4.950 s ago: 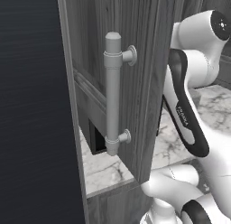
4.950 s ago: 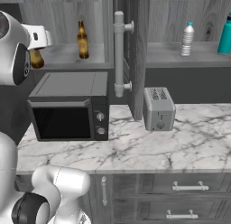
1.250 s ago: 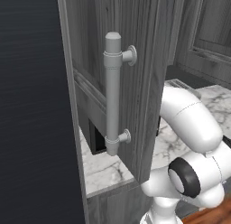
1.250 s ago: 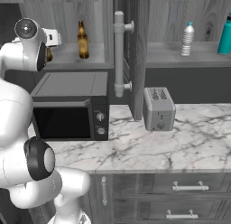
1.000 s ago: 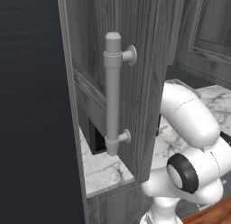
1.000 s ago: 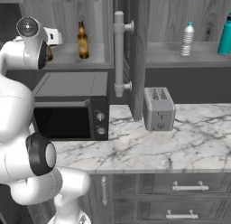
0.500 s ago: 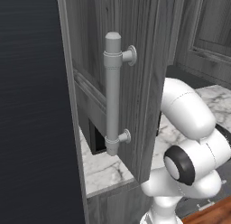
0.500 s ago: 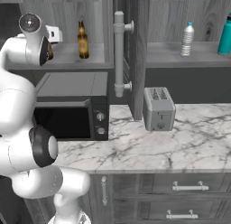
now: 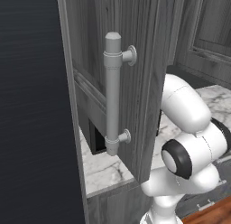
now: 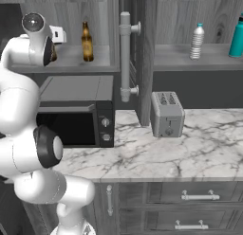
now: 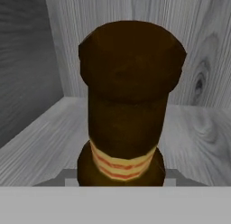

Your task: Sort all alcoholic drinks to one cabinet, and non-alcoholic drinks to the other.

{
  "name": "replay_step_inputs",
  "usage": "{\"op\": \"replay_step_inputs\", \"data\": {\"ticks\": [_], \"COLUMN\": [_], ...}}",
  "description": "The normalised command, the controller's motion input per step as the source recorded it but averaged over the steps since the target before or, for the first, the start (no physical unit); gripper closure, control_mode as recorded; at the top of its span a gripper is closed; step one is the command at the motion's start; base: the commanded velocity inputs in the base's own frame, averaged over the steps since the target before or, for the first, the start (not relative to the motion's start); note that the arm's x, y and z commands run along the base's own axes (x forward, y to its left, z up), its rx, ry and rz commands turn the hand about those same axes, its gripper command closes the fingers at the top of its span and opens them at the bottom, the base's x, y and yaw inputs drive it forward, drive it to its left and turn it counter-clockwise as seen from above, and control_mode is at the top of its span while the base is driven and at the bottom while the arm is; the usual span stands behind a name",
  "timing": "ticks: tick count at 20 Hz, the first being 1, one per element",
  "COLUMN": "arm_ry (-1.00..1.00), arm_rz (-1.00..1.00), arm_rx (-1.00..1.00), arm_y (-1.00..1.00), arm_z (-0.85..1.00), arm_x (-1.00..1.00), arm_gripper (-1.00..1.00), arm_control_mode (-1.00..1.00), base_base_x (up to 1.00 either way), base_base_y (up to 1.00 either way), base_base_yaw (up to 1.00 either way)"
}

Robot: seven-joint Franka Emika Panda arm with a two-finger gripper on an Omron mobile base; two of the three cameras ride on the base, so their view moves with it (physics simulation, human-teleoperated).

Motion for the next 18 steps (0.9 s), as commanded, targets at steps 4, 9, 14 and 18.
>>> {"op": "replay_step_inputs", "data": {"ticks": [4,9,14,18], "arm_ry": [0.0,0.0,0.0,0.0], "arm_rz": [0.0,0.0,0.0,0.0], "arm_rx": [0.0,0.0,0.0,0.0], "arm_y": [0.05,0.04,0.04,0.06], "arm_z": [-0.07,-0.09,-0.11,-0.11], "arm_x": [0.17,0.13,0.11,0.1], "arm_gripper": [1.0,1.0,-1.0,-1.0], "arm_control_mode": [-1.0,-1.0,-1.0,-1.0], "base_base_x": [0.0,0.0,0.0,0.0], "base_base_y": [0.0,0.0,0.0,0.0], "base_base_yaw": [0.0,0.0,0.0,0.0]}}
